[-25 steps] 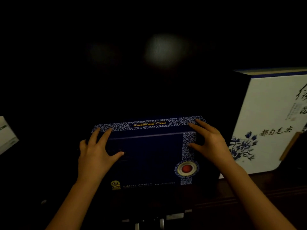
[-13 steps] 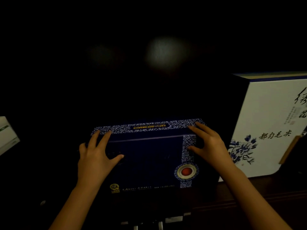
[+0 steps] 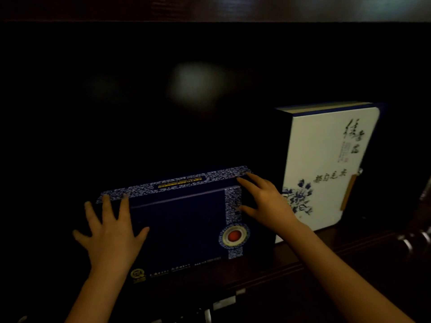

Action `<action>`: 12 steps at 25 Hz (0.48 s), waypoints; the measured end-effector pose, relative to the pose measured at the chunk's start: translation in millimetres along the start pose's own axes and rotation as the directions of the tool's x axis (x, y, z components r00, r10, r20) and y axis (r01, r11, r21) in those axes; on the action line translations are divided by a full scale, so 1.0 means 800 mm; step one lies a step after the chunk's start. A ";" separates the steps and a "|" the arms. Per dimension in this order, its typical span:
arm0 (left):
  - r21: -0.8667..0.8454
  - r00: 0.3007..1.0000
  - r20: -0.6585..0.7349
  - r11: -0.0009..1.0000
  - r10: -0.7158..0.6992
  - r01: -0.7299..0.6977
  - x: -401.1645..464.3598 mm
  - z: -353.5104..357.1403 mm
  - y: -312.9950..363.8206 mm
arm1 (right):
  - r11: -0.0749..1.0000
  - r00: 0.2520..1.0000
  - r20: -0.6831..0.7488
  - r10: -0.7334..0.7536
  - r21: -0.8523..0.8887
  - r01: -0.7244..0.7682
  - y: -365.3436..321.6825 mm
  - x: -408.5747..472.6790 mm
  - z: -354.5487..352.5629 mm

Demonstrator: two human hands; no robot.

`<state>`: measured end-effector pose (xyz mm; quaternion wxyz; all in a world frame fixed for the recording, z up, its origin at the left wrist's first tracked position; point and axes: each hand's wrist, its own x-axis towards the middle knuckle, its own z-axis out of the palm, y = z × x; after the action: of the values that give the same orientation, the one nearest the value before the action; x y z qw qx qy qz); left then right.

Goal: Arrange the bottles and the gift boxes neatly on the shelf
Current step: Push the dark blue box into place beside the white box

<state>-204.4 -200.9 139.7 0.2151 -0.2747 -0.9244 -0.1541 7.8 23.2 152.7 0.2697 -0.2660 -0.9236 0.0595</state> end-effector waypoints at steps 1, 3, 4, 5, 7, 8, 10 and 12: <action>0.011 0.999 -0.007 0.999 0.034 -0.034 -0.005 0.000 0.010 | 1.000 1.000 0.000 0.004 -0.007 -0.004 0.002 -0.008 -0.005; -0.035 0.993 -0.007 0.992 0.119 -0.119 -0.018 0.000 0.036 | 1.000 1.000 0.001 0.016 -0.024 -0.016 0.009 -0.025 -0.016; -0.078 0.987 -0.001 0.984 0.162 -0.162 -0.027 -0.001 0.051 | 0.999 1.000 0.000 0.025 -0.028 -0.025 0.014 -0.035 -0.022; -0.119 0.979 0.005 0.972 0.205 -0.203 -0.037 -0.004 0.066 | 0.999 0.999 0.001 0.034 -0.028 -0.034 0.020 -0.046 -0.030; -0.203 0.955 -0.001 0.935 0.295 -0.290 -0.053 -0.012 0.094 | 0.999 0.999 0.003 0.048 -0.023 -0.048 0.035 -0.066 -0.043; -0.250 0.942 -0.011 0.911 0.335 -0.327 -0.061 -0.019 0.109 | 0.998 0.998 0.007 0.057 -0.016 -0.056 0.045 -0.077 -0.053; -0.303 0.920 -0.019 0.874 0.392 -0.379 -0.080 -0.032 0.145 | 0.997 0.997 0.019 0.072 0.006 -0.072 0.069 -0.103 -0.076; -0.323 0.896 0.001 0.848 0.443 -0.419 -0.104 -0.049 0.191 | 0.996 0.996 0.019 0.087 -0.009 -0.087 0.101 -0.134 -0.106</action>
<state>-41.3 -131.1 159.0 0.1625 -0.5115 -0.8099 -0.2367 166.3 32.9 154.4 0.2570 -0.3066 -0.9138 0.0699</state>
